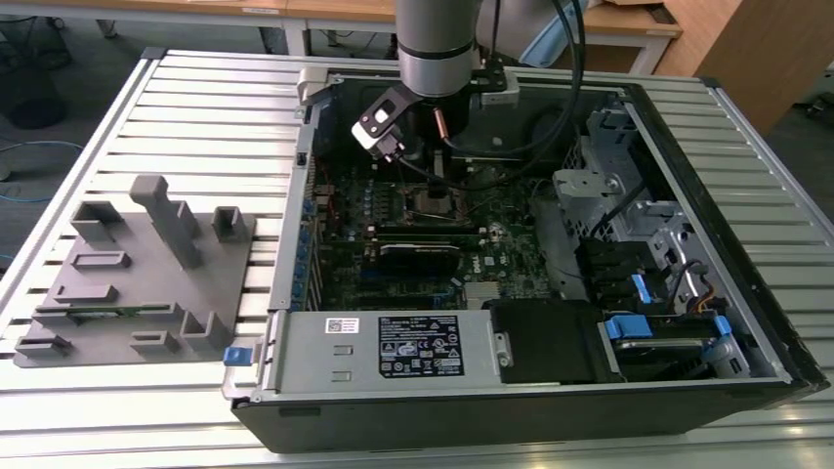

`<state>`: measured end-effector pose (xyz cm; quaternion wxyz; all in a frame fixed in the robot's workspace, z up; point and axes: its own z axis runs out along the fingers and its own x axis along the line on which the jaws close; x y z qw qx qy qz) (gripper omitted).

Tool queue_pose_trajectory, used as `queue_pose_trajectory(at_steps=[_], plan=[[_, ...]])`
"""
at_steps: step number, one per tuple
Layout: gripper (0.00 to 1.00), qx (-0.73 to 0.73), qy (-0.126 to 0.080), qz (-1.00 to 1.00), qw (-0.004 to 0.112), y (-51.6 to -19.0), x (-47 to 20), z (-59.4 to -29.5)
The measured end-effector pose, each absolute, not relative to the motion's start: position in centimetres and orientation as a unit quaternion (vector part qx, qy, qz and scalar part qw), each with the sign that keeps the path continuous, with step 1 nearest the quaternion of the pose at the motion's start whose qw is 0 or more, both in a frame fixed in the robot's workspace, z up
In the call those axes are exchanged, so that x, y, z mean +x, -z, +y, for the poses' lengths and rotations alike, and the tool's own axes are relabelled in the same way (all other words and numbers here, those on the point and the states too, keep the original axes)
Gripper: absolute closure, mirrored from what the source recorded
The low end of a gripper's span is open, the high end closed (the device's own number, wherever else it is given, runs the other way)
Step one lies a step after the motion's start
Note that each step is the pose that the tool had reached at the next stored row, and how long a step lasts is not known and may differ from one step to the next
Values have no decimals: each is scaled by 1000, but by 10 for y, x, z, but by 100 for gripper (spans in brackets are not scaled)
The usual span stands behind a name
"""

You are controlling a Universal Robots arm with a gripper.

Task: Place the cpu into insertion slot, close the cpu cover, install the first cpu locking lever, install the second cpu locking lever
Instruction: 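Place the cpu into insertion slot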

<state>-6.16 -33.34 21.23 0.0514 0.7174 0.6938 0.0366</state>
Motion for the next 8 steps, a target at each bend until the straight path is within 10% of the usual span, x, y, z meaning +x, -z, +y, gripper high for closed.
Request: queue_pose_trajectory(at_steps=[8], plan=[[89, 718, -25, 695, 41, -212, -61, -333]])
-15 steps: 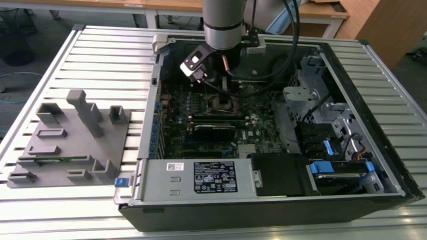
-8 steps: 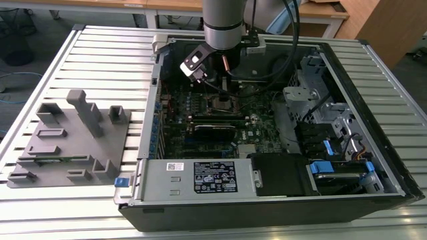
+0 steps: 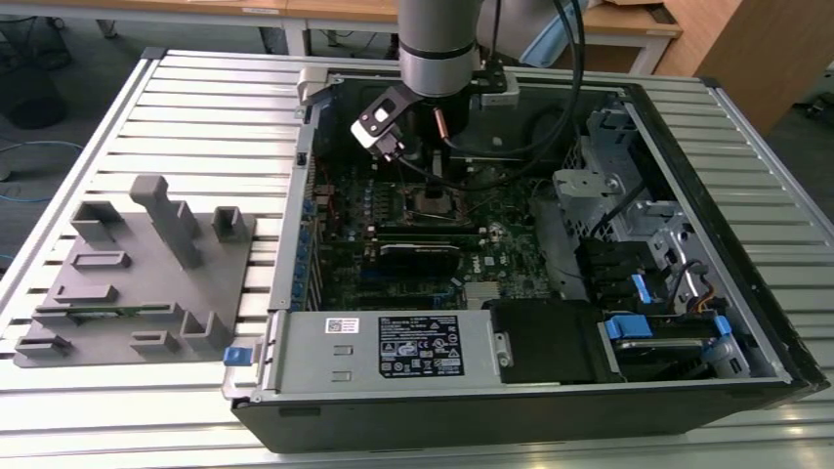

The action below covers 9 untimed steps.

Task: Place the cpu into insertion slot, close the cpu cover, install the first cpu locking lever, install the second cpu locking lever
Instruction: 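Place the cpu into insertion slot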

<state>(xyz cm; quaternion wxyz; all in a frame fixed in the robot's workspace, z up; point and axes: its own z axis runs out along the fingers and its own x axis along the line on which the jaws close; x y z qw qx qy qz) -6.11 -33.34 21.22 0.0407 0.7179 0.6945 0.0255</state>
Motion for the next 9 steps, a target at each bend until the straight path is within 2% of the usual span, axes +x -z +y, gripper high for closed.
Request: queue_pose_trajectory(at_steps=[9], plan=[[89, 718, -24, 695, 39, -211, -61, -333]])
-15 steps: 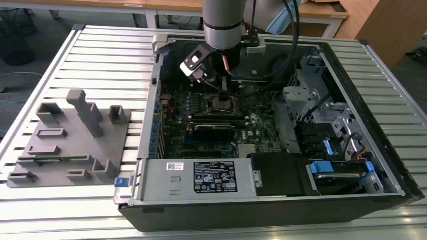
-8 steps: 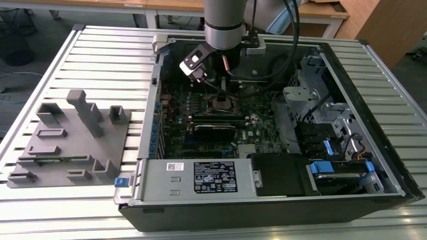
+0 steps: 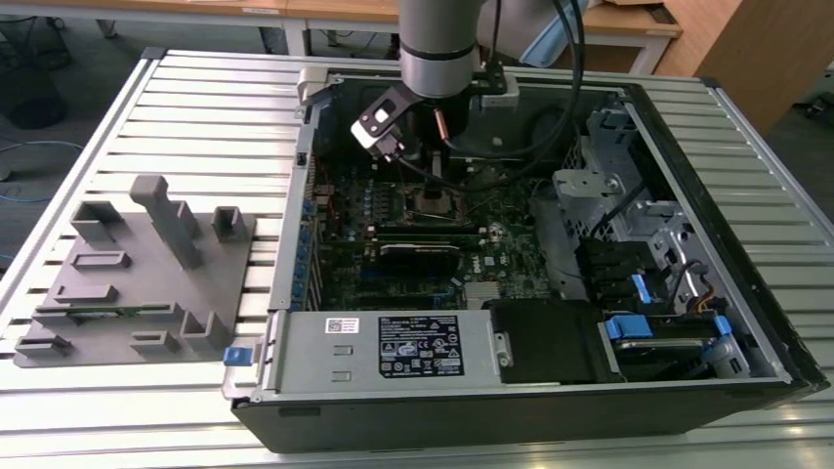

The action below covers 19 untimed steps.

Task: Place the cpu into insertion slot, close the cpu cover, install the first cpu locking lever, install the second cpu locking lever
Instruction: 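Place the cpu into insertion slot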

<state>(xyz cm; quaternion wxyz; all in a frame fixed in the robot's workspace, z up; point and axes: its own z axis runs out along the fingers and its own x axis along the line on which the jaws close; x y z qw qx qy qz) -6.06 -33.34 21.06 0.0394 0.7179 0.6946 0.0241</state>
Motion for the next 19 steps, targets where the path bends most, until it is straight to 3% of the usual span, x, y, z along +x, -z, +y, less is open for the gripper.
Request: queue_pose_trajectory(at_steps=[19], plan=[[89, 718, -24, 695, 40, -202, -60, -332]])
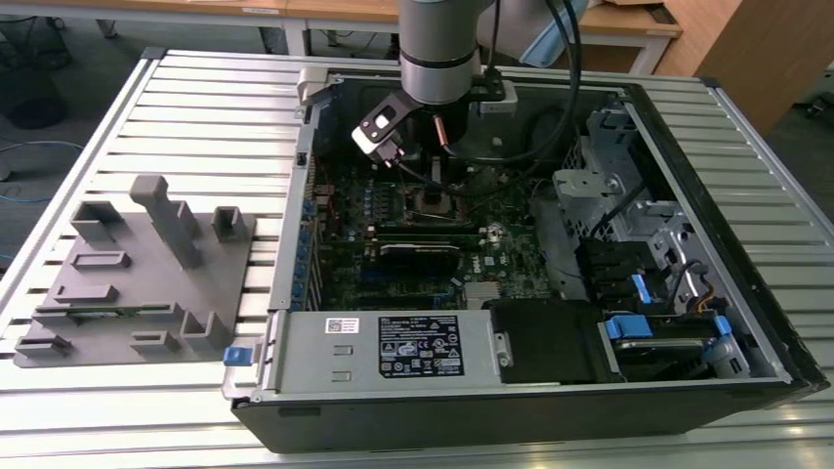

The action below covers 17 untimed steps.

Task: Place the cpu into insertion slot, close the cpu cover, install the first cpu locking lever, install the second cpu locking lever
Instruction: 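Place the cpu into insertion slot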

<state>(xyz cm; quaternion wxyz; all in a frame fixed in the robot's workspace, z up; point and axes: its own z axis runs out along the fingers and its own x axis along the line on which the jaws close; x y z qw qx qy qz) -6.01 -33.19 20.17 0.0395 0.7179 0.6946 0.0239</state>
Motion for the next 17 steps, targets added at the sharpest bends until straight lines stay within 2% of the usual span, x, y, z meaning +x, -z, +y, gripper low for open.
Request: queue_pose_trajectory(at_steps=[17], plan=[[89, 718, -23, 695, 40, -198, -60, -332]])
